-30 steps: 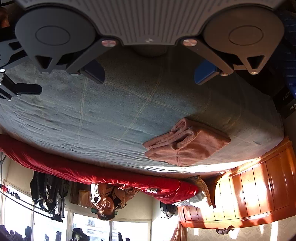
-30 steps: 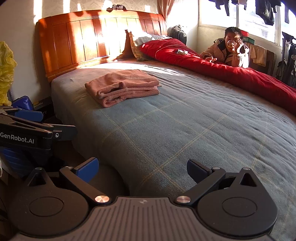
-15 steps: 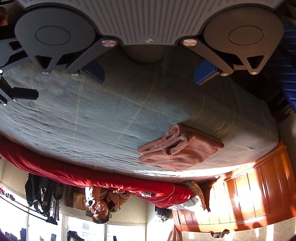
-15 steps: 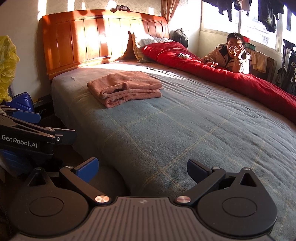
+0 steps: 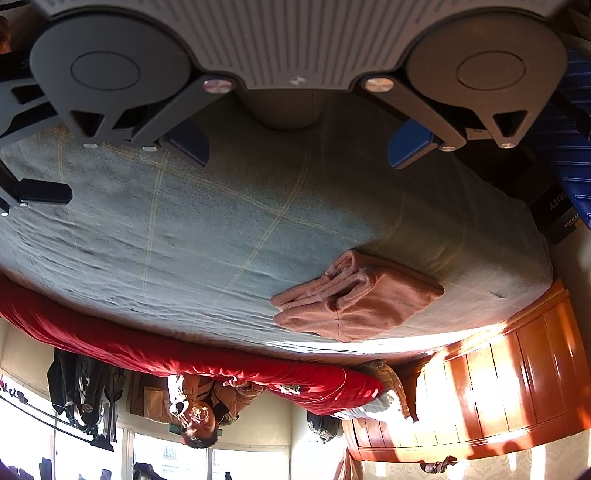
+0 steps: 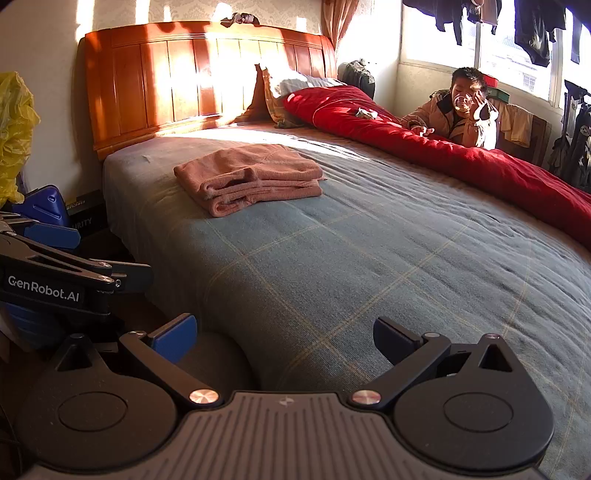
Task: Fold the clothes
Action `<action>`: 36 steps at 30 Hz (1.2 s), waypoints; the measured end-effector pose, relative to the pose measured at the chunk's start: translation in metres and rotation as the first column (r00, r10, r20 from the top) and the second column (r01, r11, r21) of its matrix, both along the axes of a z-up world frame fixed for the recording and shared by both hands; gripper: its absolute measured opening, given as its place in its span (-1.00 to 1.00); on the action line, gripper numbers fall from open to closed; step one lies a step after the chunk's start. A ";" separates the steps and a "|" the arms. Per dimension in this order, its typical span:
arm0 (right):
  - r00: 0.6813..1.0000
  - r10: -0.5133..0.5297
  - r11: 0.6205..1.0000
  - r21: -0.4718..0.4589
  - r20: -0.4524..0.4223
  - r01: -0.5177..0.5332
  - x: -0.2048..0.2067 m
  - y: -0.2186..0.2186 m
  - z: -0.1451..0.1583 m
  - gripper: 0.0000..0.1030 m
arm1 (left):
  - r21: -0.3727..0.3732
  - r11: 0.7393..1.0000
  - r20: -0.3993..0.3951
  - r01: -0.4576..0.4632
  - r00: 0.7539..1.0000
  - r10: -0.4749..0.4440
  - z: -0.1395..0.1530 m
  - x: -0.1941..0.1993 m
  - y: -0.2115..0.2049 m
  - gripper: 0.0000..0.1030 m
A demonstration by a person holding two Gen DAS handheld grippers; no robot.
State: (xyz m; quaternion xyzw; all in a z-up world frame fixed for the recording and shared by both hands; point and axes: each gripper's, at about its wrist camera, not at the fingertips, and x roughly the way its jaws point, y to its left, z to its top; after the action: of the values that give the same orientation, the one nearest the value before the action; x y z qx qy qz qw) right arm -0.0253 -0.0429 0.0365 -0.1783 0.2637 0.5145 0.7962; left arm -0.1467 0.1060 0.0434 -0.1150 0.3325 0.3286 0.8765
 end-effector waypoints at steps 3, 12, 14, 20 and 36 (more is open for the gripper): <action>1.000 0.000 1.000 0.001 0.000 0.000 0.000 -0.001 0.000 1.00 | 0.007 1.000 -0.007 -0.003 1.000 0.003 -0.001 0.000 0.000 0.99; 1.000 -0.002 1.000 0.001 0.000 0.002 0.000 -0.001 0.000 1.00 | -0.003 1.000 -0.006 0.000 1.000 0.000 -0.002 0.000 0.000 0.99; 1.000 -0.003 1.000 0.003 0.001 0.003 0.000 -0.001 0.000 1.00 | -0.003 1.000 -0.005 0.001 1.000 -0.001 -0.002 0.000 0.000 0.99; 1.000 -0.006 1.000 0.007 0.002 0.006 0.001 -0.002 0.001 1.00 | 0.003 1.000 0.007 0.013 1.000 -0.013 -0.002 0.000 -0.002 0.99; 1.000 -0.006 1.000 0.011 0.010 0.006 0.000 -0.002 0.001 1.00 | -0.009 1.000 0.007 0.010 1.000 -0.010 -0.002 0.001 -0.002 0.99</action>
State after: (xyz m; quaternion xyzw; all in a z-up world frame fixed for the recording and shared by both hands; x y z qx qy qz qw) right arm -0.0253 -0.0449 0.0379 -0.1755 0.2574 0.5126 0.8002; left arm -0.1461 0.1040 0.0417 -0.1186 0.3317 0.3225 0.8786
